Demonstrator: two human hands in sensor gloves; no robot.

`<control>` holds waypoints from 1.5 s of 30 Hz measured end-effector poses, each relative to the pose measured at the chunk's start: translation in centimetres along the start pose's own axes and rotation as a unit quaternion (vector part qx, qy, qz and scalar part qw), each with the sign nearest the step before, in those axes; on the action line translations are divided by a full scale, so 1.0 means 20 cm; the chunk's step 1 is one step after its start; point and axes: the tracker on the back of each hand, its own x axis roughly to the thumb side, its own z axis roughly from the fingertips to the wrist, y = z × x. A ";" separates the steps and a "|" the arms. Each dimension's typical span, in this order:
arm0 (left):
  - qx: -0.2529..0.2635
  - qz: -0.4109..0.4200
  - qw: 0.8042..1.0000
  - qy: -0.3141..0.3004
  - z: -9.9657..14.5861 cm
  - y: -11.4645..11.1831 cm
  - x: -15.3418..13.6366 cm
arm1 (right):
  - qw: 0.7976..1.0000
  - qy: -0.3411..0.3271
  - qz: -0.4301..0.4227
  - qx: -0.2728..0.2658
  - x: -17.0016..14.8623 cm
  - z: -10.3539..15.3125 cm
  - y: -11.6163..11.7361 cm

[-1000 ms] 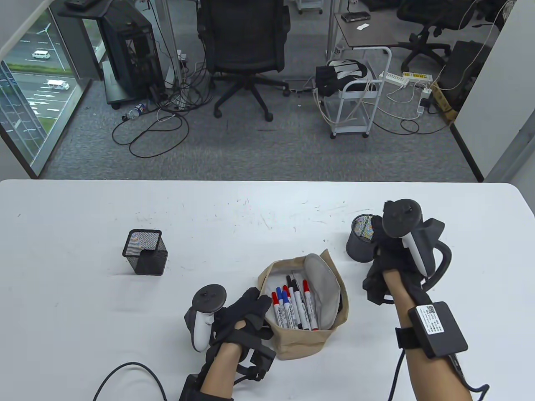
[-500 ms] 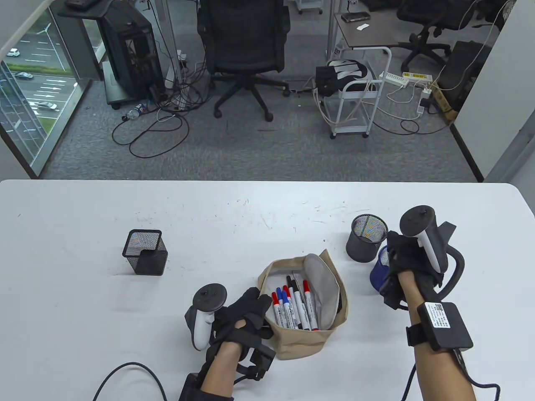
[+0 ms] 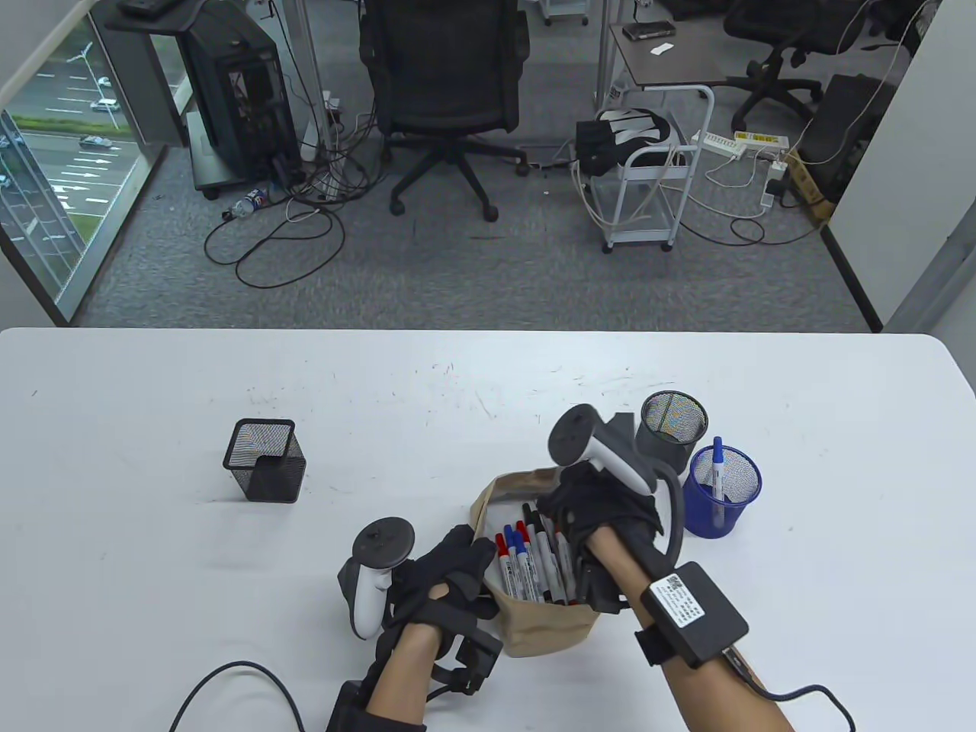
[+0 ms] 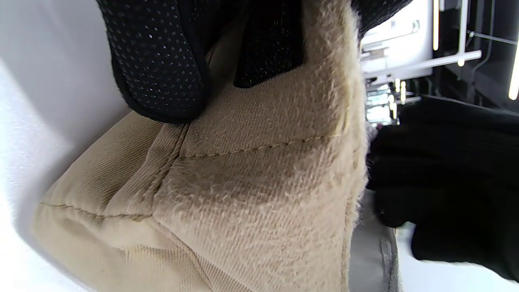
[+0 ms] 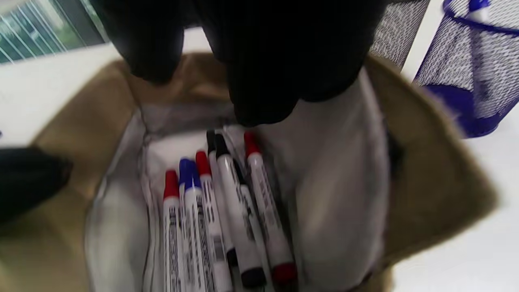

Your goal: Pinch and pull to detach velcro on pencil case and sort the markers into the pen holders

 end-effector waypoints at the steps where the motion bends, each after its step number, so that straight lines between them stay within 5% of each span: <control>1: 0.000 0.000 1.000 0.000 0.00 0.00 0.00 | 1.000 0.000 0.008 0.009 0.03 -0.03 0.03; 8: -0.005 -0.003 1.000 0.002 -0.01 -0.01 0.00 | 0.995 0.024 0.093 0.040 0.22 -0.26 0.25; 14: -0.003 0.000 1.000 0.009 -0.01 0.00 -0.02 | 0.984 0.015 0.177 0.013 0.34 -0.30 0.33; 19: -0.007 0.001 1.000 0.011 -0.02 -0.01 -0.02 | 0.986 -0.003 0.168 0.012 0.32 -0.30 0.32; 22: -0.007 0.000 1.000 0.009 -0.02 0.00 -0.02 | 0.994 -0.027 0.097 0.029 0.25 -0.28 0.25; 25: -0.007 0.006 1.000 0.009 -0.02 0.00 -0.02 | 0.998 -0.053 0.033 -0.011 0.17 -0.18 0.09; 29: -0.008 0.006 1.000 0.010 -0.02 0.00 -0.02 | 0.987 -0.087 -0.084 -0.103 0.00 0.02 -0.16; 35: -0.008 0.011 1.000 0.010 -0.02 0.00 -0.02 | 0.934 -0.031 -0.183 -0.305 -0.42 0.25 -0.47; 39: -0.010 0.013 1.000 0.009 -0.02 0.00 -0.02 | 0.913 0.056 -0.139 -0.380 -0.63 0.25 -0.52; 45: -0.012 0.010 1.000 0.009 -0.02 0.00 -0.02 | 0.916 0.126 -0.113 -0.363 -0.82 0.11 -0.45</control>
